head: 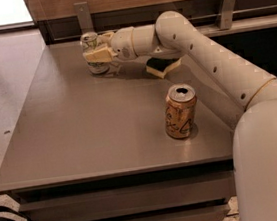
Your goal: Knock 7up can over
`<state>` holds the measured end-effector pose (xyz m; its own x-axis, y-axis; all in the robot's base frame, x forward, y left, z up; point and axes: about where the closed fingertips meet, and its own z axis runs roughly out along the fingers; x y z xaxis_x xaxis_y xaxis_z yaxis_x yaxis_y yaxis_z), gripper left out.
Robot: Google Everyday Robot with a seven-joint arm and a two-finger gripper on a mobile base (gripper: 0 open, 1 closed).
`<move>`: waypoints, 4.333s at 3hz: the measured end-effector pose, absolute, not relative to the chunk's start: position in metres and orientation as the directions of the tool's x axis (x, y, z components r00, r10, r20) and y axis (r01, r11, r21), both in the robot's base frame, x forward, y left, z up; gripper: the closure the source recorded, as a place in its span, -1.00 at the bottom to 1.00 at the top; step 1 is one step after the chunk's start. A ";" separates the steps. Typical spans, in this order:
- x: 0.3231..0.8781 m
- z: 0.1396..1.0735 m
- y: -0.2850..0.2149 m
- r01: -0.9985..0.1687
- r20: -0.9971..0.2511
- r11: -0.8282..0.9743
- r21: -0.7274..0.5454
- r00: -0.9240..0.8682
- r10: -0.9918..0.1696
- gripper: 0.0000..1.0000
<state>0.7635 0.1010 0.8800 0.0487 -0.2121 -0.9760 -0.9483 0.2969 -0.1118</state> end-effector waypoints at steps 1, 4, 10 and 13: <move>0.762 0.880 0.100 -0.948 -0.974 0.299 -0.108 0.040 -0.224 1.00; 0.729 0.888 0.055 -0.908 -0.916 0.407 -0.101 -0.075 -0.395 1.00; 0.734 0.888 0.048 -0.918 -0.663 0.384 -0.101 -0.225 -0.714 1.00; 0.749 0.852 0.064 -0.930 -0.496 0.355 -0.091 -0.267 -0.826 1.00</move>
Offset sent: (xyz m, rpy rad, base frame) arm -0.0205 -0.0439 0.0061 -0.1425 0.0611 -0.1191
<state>0.7493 0.0637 0.8516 -0.2670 -0.8261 -0.4962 -0.9303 0.3554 -0.0910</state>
